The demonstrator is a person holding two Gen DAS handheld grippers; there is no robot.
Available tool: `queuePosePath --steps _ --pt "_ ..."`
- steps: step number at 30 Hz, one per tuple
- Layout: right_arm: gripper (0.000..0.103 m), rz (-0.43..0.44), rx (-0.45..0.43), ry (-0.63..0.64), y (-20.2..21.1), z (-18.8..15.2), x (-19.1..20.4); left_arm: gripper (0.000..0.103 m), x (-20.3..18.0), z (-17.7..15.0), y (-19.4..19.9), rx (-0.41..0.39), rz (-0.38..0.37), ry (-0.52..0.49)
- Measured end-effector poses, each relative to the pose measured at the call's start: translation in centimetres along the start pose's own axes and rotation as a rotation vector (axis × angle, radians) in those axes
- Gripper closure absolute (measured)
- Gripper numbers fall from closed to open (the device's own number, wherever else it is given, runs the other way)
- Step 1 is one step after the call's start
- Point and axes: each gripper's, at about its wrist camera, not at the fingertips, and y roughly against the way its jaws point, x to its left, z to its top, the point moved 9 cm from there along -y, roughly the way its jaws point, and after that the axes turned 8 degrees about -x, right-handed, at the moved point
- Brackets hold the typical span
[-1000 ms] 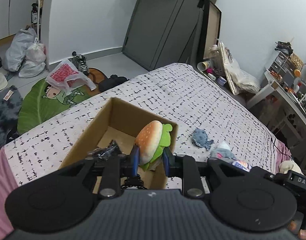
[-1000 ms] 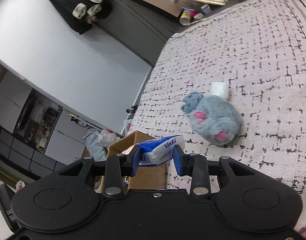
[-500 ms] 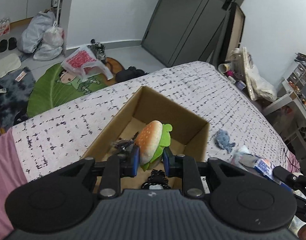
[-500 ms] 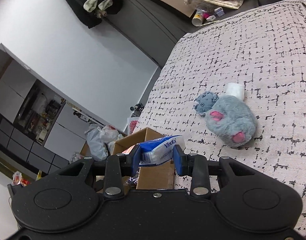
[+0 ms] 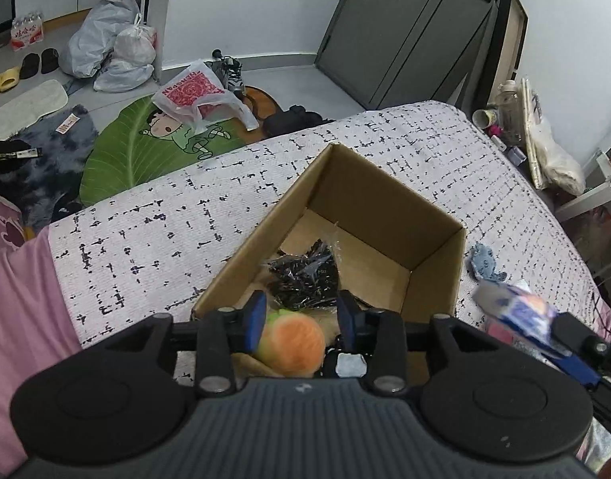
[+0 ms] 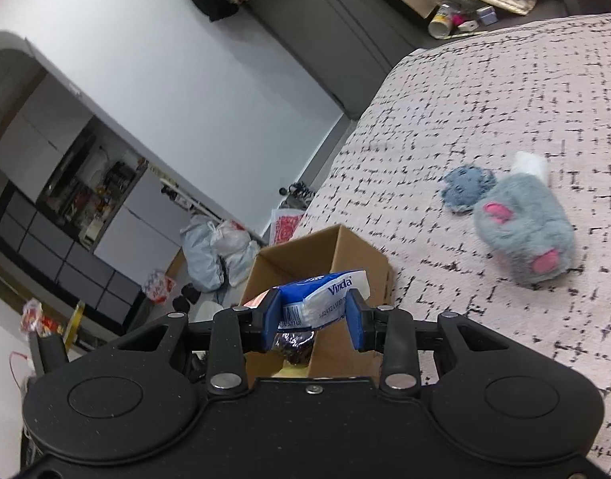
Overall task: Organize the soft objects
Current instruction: 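Carry the burger plush and tissue pack into the box and open both tools, then move both tools to the grey plush mouse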
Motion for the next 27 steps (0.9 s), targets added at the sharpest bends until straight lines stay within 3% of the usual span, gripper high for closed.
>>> queuePosePath --steps 3,11,13,15,19,23,27 --pt "0.069 0.001 0.014 0.025 -0.9 -0.5 0.9 0.054 0.2 0.0 0.1 -0.005 -0.007 0.002" --pt "0.067 0.003 0.010 0.060 -2.5 -0.9 3.1 0.051 0.9 0.2 -0.3 -0.003 -0.020 0.032" --pt "0.061 0.005 0.000 0.046 -2.7 -0.8 3.4 0.046 1.0 0.2 -0.5 -0.009 -0.016 0.027" --pt "0.044 -0.007 0.014 0.046 -2.8 -0.8 3.4 0.043 0.9 0.3 -0.6 -0.019 -0.016 0.019" --pt "0.043 -0.028 0.012 0.022 -2.3 -0.4 2.8 0.038 0.8 0.5 -0.7 -0.031 -0.032 0.032" --pt "0.025 -0.075 -0.010 0.012 -1.2 0.6 1.8 0.028 0.4 1.0 0.0 -0.096 -0.026 0.015" --pt "0.021 -0.115 -0.036 0.008 0.2 2.2 0.6 0.020 -0.4 1.4 0.3 -0.129 -0.035 -0.007"
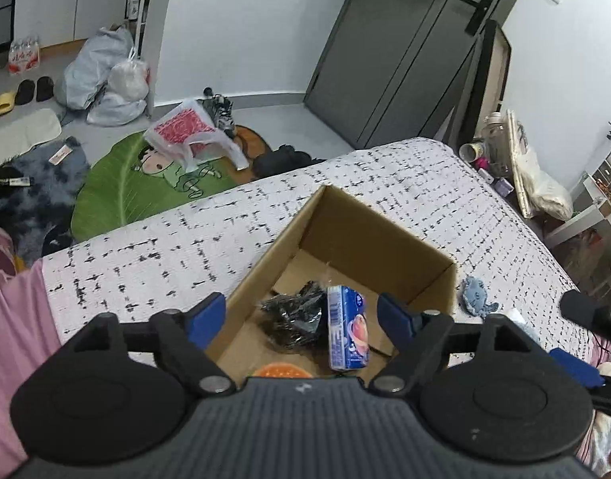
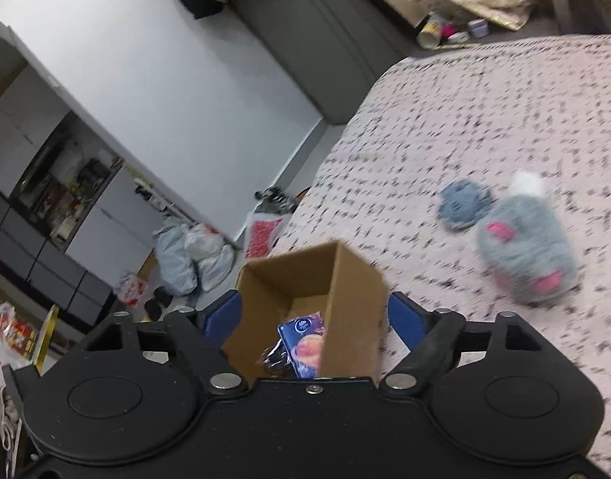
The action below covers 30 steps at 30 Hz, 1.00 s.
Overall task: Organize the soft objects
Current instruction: 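Move both tools to the grey plush mouse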
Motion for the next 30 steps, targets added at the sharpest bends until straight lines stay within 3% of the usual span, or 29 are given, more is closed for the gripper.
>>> queuePosePath --steps 9,13,22,30 --pt "0.011 -0.080 -0.028 -0.021 2.5 2.9 -3.7 0.019 -3.3 -0.3 0.5 0.023 -0.078 -0.041" --pt "0.011 -0.105 -0.027 -0.045 2.9 3.4 -5.2 0.019 -4.4 -0.3 0.6 0.054 -0.094 -0.040" --pt "0.011 -0.133 -0.051 -0.106 4.0 4.8 -8.0 0.019 -7.3 0.2 0.8 0.052 -0.082 -0.099" --pt "0.011 -0.159 -0.043 -0.191 4.3 4.9 -10.9 0.019 -11.5 0.1 0.6 0.040 -0.119 -0.167"
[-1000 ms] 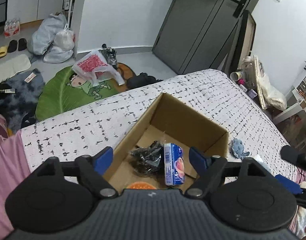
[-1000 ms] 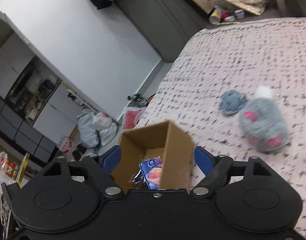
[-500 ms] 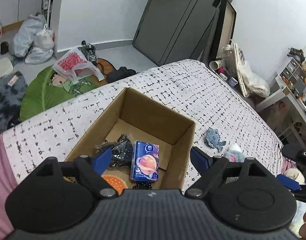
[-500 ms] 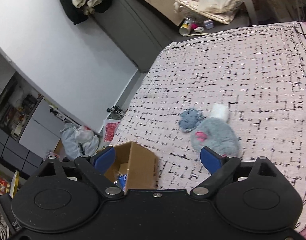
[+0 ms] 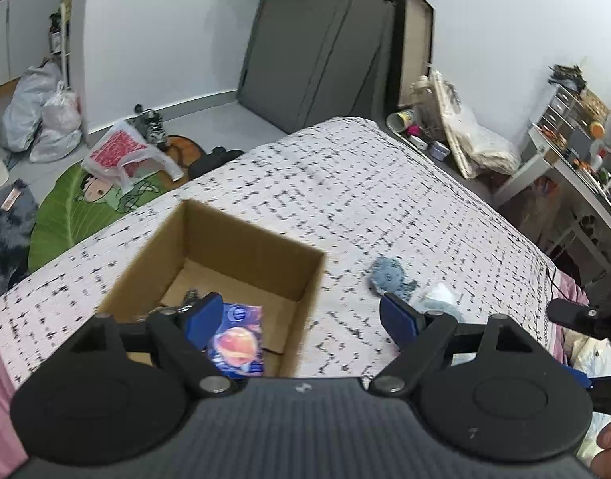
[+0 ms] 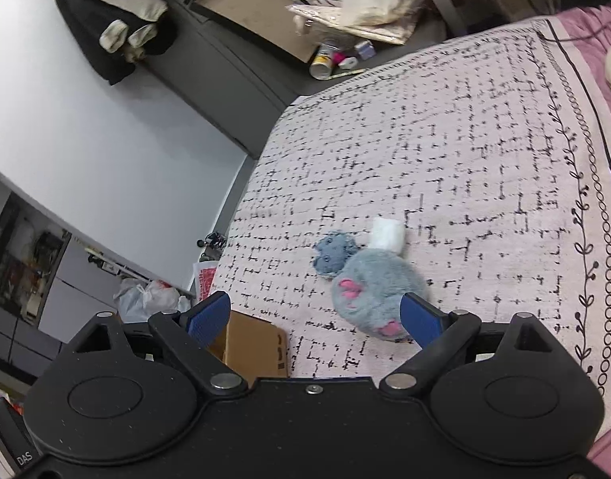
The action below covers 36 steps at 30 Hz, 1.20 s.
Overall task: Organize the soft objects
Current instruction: 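Move both tools to the grey plush mouse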
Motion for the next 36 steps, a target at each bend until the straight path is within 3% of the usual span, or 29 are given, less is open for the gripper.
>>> queuePosePath --steps 9,26,36 --pt "0.012 0.008 0.027 -0.045 -0.8 -0.3 -1.6 0.019 -4.5 -0.6 -2.3 0.035 -0.040 -0.038" --pt "0.032 -0.011 0.068 -0.174 -3.8 -0.1 -5.0 0.024 -8.8 -2.2 -7.8 0.127 -0.064 0.038" --pt "0.046 -0.013 0.098 -0.187 -6.7 -0.8 -5.8 0.048 -9.4 -4.5 -11.0 0.168 -0.157 0.113"
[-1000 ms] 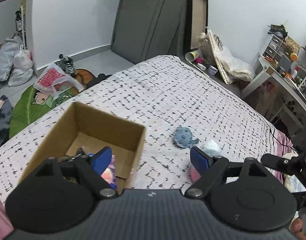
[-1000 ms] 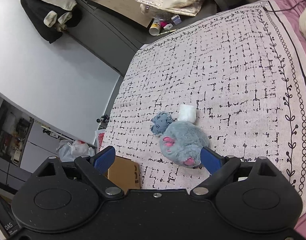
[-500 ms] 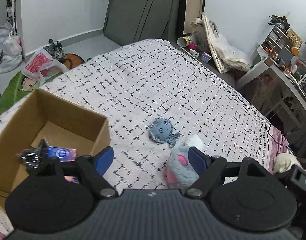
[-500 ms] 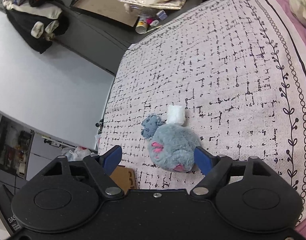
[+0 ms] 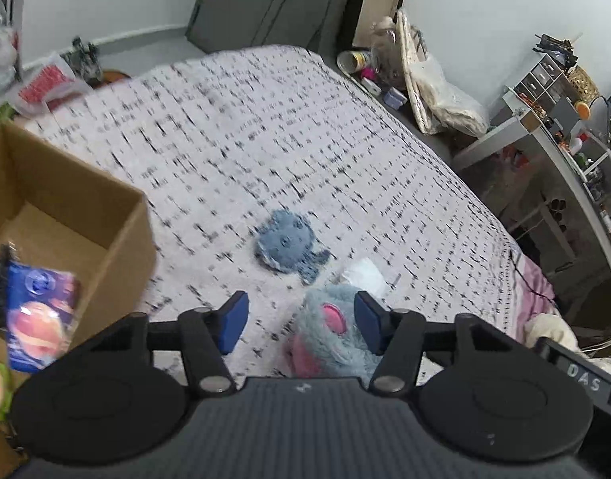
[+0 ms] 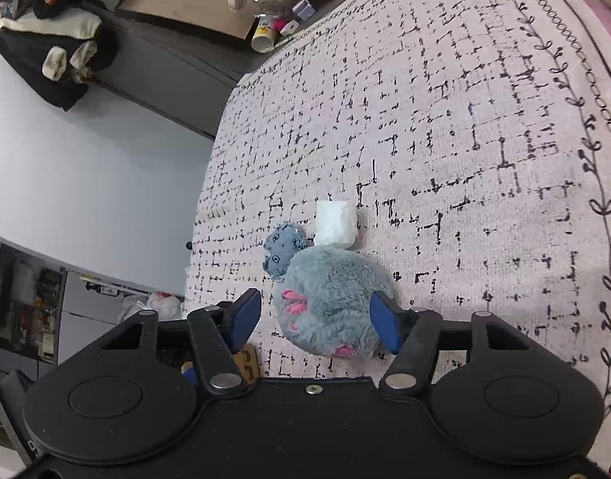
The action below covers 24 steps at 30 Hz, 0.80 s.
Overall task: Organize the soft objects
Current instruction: 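Move both tools to the grey plush mouse, then close both tools on the grey plush mouse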
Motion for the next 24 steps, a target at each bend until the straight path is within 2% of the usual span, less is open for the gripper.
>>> queuePosePath --steps 5,12,13,17,20,23,24 --pt "0.049 -0.013 0.012 0.007 -1.6 -0.3 -0.3 0.051 -0.6 -0.6 -1.7 0.036 -0.047 0.012" --pt "0.051 -0.059 0.019 0.004 -3.5 -0.3 -1.2 0.058 0.0 -1.6 -3.7 0.074 -0.050 0.038" --pt "0.052 -0.069 0.021 0.007 -3.8 -0.4 -1.3 0.062 0.1 -1.7 -4.0 0.085 -0.054 0.052" --pt "0.063 -0.089 0.021 0.006 -4.2 -0.6 -1.7 0.074 0.0 -2.2 -4.7 0.098 -0.098 0.081" --pt "0.072 -0.082 0.014 0.026 -4.0 -0.5 -1.4 0.077 -0.1 -2.3 -4.7 0.091 -0.111 0.093" --pt "0.075 -0.078 0.008 0.048 -3.9 -0.5 -0.9 0.080 -0.1 -2.1 -4.4 0.082 -0.118 0.091" --pt "0.077 -0.076 0.008 0.050 -3.8 -0.5 -0.9 0.086 0.0 -2.0 -4.2 0.078 -0.112 0.091"
